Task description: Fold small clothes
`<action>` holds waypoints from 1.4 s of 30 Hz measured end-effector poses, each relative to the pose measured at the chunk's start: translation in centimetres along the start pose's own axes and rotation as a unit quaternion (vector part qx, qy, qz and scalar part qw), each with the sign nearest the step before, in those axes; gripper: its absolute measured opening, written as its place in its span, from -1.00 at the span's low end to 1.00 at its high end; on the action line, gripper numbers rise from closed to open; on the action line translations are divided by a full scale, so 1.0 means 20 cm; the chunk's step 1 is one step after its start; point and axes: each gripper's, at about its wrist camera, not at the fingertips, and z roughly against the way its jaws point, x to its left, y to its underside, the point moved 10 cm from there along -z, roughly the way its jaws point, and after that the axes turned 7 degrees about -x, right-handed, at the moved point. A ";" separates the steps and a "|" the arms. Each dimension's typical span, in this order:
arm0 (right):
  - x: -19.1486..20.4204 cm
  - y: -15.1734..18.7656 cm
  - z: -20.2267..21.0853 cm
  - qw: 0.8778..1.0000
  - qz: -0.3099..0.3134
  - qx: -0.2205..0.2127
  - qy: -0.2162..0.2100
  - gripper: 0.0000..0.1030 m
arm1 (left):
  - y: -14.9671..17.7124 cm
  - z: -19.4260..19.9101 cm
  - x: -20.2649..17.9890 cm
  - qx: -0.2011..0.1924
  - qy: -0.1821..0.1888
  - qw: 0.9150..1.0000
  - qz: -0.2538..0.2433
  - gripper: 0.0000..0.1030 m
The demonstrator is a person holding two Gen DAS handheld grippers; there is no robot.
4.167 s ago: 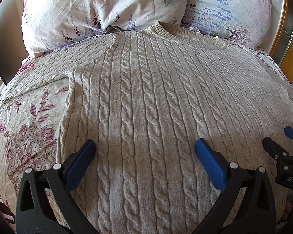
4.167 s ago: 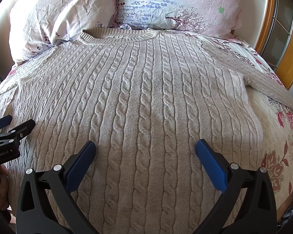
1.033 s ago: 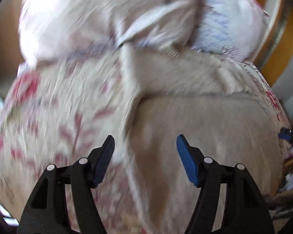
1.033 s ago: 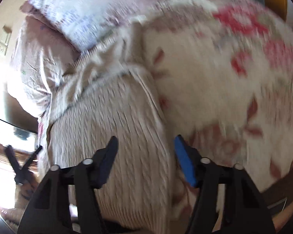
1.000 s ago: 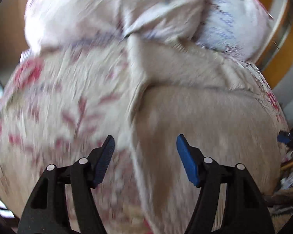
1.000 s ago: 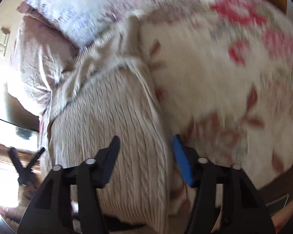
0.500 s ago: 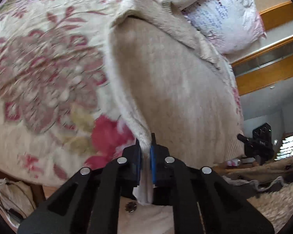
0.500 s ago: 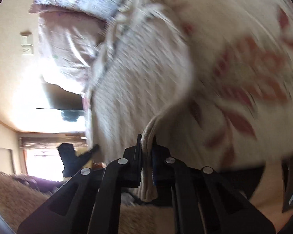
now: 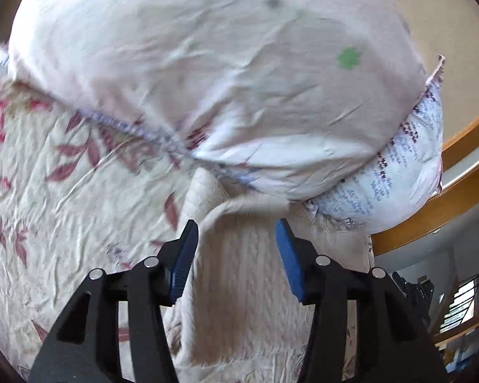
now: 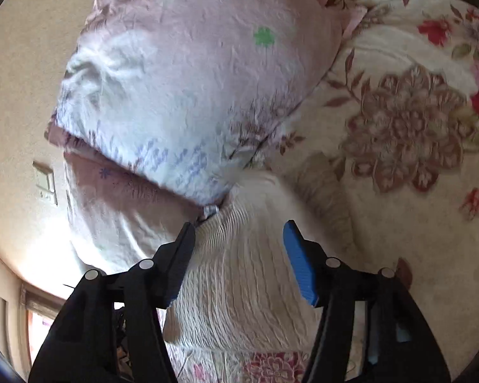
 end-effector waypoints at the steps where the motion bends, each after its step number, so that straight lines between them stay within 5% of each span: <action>1: -0.02 0.04 0.00 1.000 0.012 0.009 0.013 0.19 | 0.04 -0.01 0.04 0.013 -0.005 1.000 -0.003 -0.03; 5: -0.13 0.13 0.02 0.999 -0.001 0.028 0.032 0.19 | 0.15 -0.06 0.14 0.057 -0.007 0.998 0.000 -0.03; 11: -0.11 0.16 0.02 0.999 0.008 0.042 0.024 0.19 | 0.21 -0.19 0.17 0.064 -0.022 0.998 0.009 -0.10; 12: -0.10 0.15 0.02 0.999 0.012 0.043 0.023 0.19 | 0.22 -0.23 0.16 0.072 -0.016 0.997 0.021 -0.46; 14: -0.09 0.16 0.02 0.999 0.017 0.045 0.022 0.19 | 0.22 -0.28 0.15 0.070 -0.008 0.996 0.057 -0.58; 16: -0.12 0.16 0.04 0.999 0.008 0.041 0.022 0.19 | 0.22 -0.23 0.13 0.062 0.021 0.994 0.084 -0.64; 19: -0.17 0.11 0.10 0.999 -0.003 0.022 0.023 0.19 | 0.19 -0.17 -0.18 0.059 0.119 0.985 0.113 -0.69; 25: -0.23 -0.07 0.24 0.999 -0.006 -0.029 0.030 0.19 | 0.32 -0.37 -1.12 0.124 0.301 0.941 0.096 -0.73; 27: -0.27 -0.14 0.28 0.998 -0.012 -0.045 0.035 0.19 | 0.46 -0.55 -1.37 0.170 0.341 0.916 0.123 -0.62; 29: -0.31 -0.20 0.30 0.998 -0.023 -0.048 0.040 0.19 | 0.58 -0.69 -1.52 0.226 0.373 0.882 0.178 -0.64; 30: -0.32 -0.21 0.31 0.998 -0.031 -0.048 0.039 0.20 | 0.62 -0.72 -1.55 0.238 0.373 0.876 0.191 -0.64; 32: -0.35 -0.25 0.33 0.997 -0.050 -0.040 0.030 0.49 | 0.63 -0.71 -1.54 0.227 0.369 0.887 0.159 -0.59; 35: -0.37 -0.28 0.28 0.998 -0.056 -0.012 0.023 0.61 | 0.55 -0.68 -1.34 0.186 0.300 0.933 0.074 -0.19; 37: -0.36 -0.26 0.19 0.997 -0.062 0.027 0.022 0.61 | 0.52 -0.72 -1.17 0.167 0.226 0.960 0.018 -0.11; 39: -0.34 -0.22 0.06 0.995 -0.063 0.076 0.015 0.61 | 0.52 -0.73 -1.04 0.159 0.175 0.972 -0.013 -0.03; 42: -0.29 -0.14 -0.09 0.991 -0.040 0.124 0.027 0.61 | 0.55 -0.74 -0.91 0.150 0.137 0.978 -0.036 0.22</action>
